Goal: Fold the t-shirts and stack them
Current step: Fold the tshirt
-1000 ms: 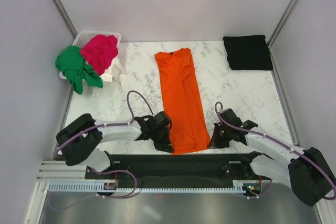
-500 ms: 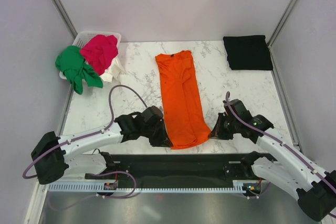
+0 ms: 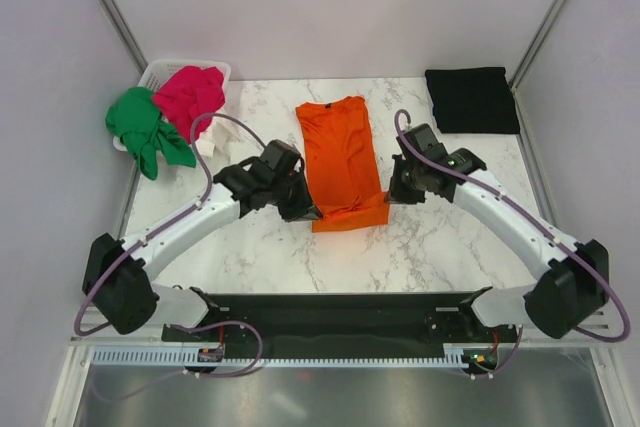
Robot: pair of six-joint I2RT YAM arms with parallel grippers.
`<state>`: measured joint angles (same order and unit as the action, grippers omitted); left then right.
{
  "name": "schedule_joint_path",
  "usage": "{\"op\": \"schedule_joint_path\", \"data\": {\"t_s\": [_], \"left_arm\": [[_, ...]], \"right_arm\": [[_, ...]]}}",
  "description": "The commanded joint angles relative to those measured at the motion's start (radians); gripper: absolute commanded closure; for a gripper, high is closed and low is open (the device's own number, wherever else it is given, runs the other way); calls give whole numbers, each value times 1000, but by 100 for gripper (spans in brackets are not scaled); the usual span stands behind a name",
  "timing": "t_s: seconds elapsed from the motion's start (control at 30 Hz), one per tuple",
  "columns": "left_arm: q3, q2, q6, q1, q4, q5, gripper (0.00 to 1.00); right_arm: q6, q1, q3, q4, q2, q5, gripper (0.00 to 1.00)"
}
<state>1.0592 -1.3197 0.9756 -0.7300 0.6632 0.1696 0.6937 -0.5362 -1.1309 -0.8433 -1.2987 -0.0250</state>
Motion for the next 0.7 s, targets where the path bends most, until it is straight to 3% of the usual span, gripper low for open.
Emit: {"op": "schedule_joint_path", "data": {"t_s": [0.0, 0.27, 0.67], "left_arm": [[102, -84, -139, 70, 33, 47, 98], [249, -282, -230, 170, 52, 87, 98], [343, -469, -284, 256, 61, 94, 98]], "right_arm": [[-80, 39, -107, 24, -106, 71, 100], [-164, 116, -289, 61, -361, 27, 100], [-209, 159, -444, 81, -589, -65, 100]]}}
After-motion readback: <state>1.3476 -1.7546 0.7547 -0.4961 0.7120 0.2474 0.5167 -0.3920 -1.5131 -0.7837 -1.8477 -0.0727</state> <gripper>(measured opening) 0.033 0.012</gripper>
